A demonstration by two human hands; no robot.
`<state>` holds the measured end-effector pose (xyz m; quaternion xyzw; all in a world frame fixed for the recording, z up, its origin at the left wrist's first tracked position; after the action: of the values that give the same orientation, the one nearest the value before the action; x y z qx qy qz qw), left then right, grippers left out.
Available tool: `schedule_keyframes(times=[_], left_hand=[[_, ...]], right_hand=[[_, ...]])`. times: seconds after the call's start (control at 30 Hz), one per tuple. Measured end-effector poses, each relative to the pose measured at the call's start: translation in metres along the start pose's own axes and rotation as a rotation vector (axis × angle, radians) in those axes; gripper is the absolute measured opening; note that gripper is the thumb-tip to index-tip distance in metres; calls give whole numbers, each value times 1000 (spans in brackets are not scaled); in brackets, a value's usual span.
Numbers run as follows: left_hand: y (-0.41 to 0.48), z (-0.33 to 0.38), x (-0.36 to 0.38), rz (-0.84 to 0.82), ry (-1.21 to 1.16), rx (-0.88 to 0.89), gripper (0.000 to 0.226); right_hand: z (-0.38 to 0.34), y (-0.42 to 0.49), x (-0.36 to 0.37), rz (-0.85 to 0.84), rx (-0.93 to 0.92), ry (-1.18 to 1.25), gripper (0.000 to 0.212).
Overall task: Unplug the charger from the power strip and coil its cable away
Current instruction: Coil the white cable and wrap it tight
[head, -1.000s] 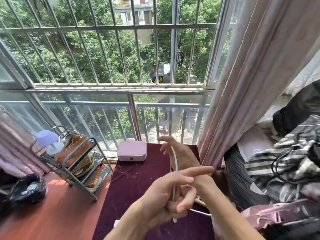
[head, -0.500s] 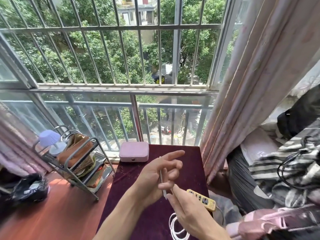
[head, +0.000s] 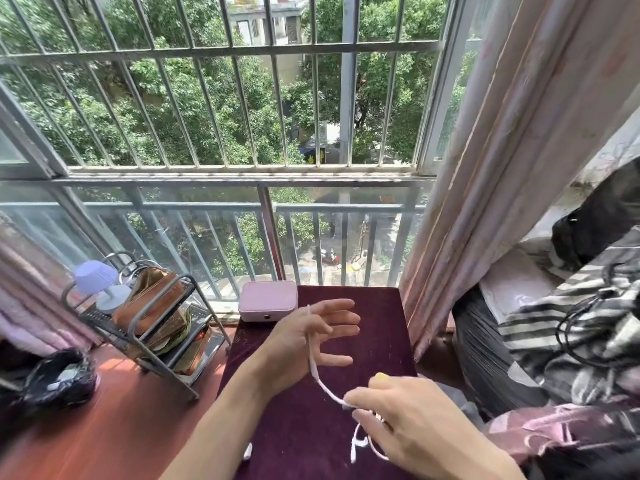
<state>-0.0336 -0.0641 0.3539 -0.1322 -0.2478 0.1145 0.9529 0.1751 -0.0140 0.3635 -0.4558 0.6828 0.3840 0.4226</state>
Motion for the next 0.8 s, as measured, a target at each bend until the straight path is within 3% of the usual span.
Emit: schedule_keyframes(times=[0.03,0.13,0.23,0.33,0.57,0.8], left_hand=[[-2,3,-2,-27,16,-10,54],[-5,8,-3,-92,83,-66,53],[-10,7,4,-199,147,-110,43],[-15,-2,19,-272,172,-129,31],[-26,-15,44,-314,59,-189,26],[-31,-19,54,-476,-278,-260,53]], right_hand=[[-1,1,-6,85,-34,-36,10],[2,11,-20,320,-107,-9,19],[9,21,-33,405,-104,147,16],[17,29,-43,342,-11,359,20],[31,47,-53,213,59,560,20],[42,53,-43,274,142,897,15]])
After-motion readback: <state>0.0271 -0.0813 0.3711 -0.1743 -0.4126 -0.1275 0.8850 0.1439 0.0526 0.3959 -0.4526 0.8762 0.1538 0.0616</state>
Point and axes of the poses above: each hand's wrist, its own y-axis towards the middle knuckle, its own x-axis out of the palm, z = x × y, the point moved 1 cm from there along y, towards the middle knuckle, and after that the axes turned 3 degrees about z, right-handed, at the moved point
